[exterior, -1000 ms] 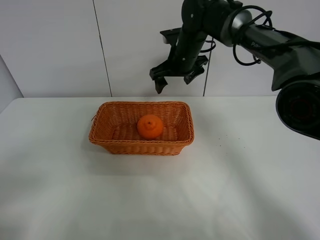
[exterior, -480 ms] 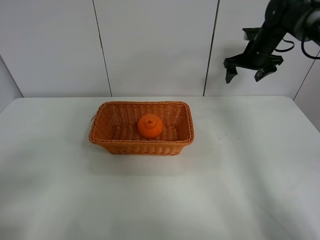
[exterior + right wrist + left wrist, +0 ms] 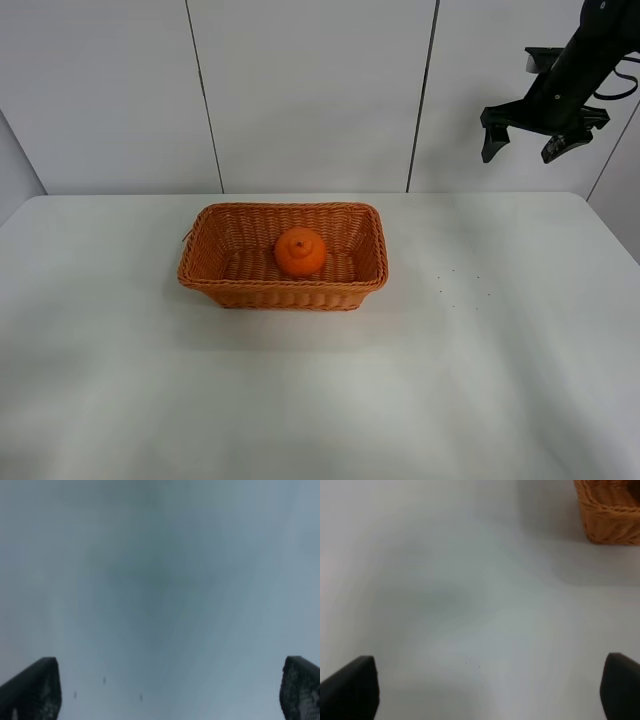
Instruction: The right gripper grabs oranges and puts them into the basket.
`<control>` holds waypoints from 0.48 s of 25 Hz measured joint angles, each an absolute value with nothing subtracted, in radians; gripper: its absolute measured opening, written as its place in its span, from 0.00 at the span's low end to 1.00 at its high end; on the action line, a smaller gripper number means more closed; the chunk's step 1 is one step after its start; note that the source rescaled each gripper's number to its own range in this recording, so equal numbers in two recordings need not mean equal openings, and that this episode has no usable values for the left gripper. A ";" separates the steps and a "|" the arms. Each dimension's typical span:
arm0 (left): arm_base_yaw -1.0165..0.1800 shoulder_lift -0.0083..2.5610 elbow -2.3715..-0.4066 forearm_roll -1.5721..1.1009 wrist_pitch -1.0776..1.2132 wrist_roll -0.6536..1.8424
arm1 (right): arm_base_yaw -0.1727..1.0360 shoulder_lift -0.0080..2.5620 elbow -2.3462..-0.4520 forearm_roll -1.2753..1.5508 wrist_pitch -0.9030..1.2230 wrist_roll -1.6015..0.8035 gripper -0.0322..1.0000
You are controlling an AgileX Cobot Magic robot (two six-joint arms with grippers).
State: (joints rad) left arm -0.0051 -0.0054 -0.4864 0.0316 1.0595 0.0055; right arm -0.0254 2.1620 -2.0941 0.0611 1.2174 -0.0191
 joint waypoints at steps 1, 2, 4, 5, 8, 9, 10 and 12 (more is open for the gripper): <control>-0.005 -0.005 -0.486 0.032 1.060 0.006 | -0.025 2.133 -2.061 0.061 1.217 -0.019 0.95; -0.005 -0.005 -0.486 0.032 1.060 0.006 | -0.025 2.100 -2.017 0.061 1.217 -0.020 0.95; -0.005 -0.005 -0.486 0.032 1.060 0.006 | -0.025 2.030 -1.916 0.062 1.216 -0.021 0.95; -0.005 -0.005 -0.486 0.032 1.060 0.006 | -0.025 1.987 -1.870 0.062 1.216 -0.025 0.94; -0.005 -0.005 -0.486 0.032 1.060 0.006 | -0.025 1.855 -1.689 0.063 1.215 -0.028 0.94; -0.005 -0.005 -0.486 0.032 1.060 0.006 | -0.025 1.805 -1.617 0.063 1.215 -0.030 0.94; -0.005 -0.005 -0.486 0.032 1.060 0.006 | -0.025 1.753 -1.541 0.063 1.215 -0.030 0.94; -0.005 -0.005 -0.486 0.032 1.060 0.006 | -0.025 1.657 -1.396 0.063 1.215 -0.031 0.94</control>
State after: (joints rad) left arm -0.0051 -0.0054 -0.4864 0.0316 1.0595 0.0055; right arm -0.0254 1.6567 -1.3959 0.0631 1.2145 -0.0313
